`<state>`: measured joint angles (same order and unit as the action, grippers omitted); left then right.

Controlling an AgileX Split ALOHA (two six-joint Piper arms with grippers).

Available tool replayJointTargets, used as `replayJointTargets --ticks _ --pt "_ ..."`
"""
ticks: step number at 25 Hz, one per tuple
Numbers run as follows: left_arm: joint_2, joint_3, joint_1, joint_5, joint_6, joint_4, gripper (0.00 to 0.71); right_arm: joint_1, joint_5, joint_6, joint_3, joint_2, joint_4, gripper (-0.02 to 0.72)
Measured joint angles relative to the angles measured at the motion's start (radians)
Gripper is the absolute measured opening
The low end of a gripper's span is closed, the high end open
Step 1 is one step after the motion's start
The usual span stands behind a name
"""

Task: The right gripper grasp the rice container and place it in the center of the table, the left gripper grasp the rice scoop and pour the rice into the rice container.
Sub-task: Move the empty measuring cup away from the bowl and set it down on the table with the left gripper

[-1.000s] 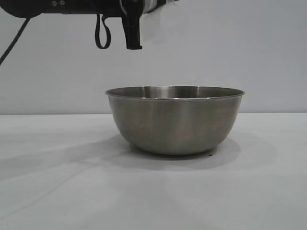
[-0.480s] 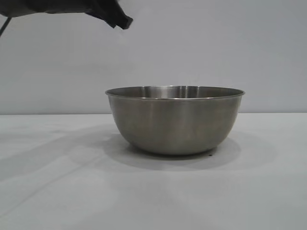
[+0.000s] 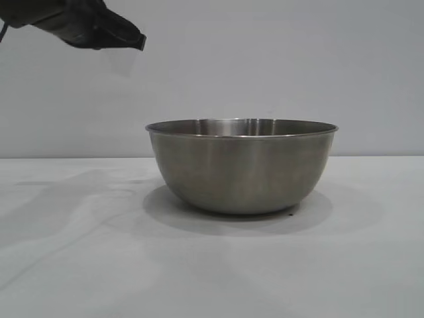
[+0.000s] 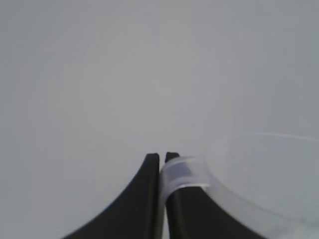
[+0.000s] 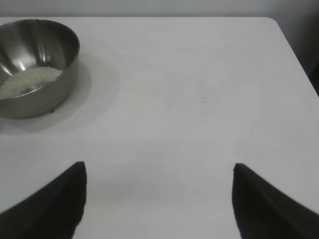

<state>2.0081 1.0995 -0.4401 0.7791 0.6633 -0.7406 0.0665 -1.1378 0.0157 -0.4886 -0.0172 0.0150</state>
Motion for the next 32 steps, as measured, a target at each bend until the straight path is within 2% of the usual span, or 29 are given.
replayJointTargets --ticks 5,9,20,26,32 --pt "0.003 -0.038 0.000 -0.031 -0.003 -0.027 0.000 0.000 0.000 0.000 0.000 0.000 0.000 0.566" --pt "0.004 -0.127 0.000 -0.002 -0.054 -0.023 0.000 0.000 0.000 0.000 0.000 0.000 0.000 0.566" --pt "0.017 -0.415 0.000 0.342 -0.414 0.207 0.000 0.000 0.000 0.000 0.000 0.000 0.000 0.566" --pt "0.106 -0.434 0.000 0.355 -0.472 0.270 0.000 0.000 0.000 0.000 0.000 0.000 0.000 0.566" --pt "0.127 -0.434 0.000 0.355 -0.477 0.281 0.000 0.000 0.000 0.000 0.000 0.000 0.000 0.566"
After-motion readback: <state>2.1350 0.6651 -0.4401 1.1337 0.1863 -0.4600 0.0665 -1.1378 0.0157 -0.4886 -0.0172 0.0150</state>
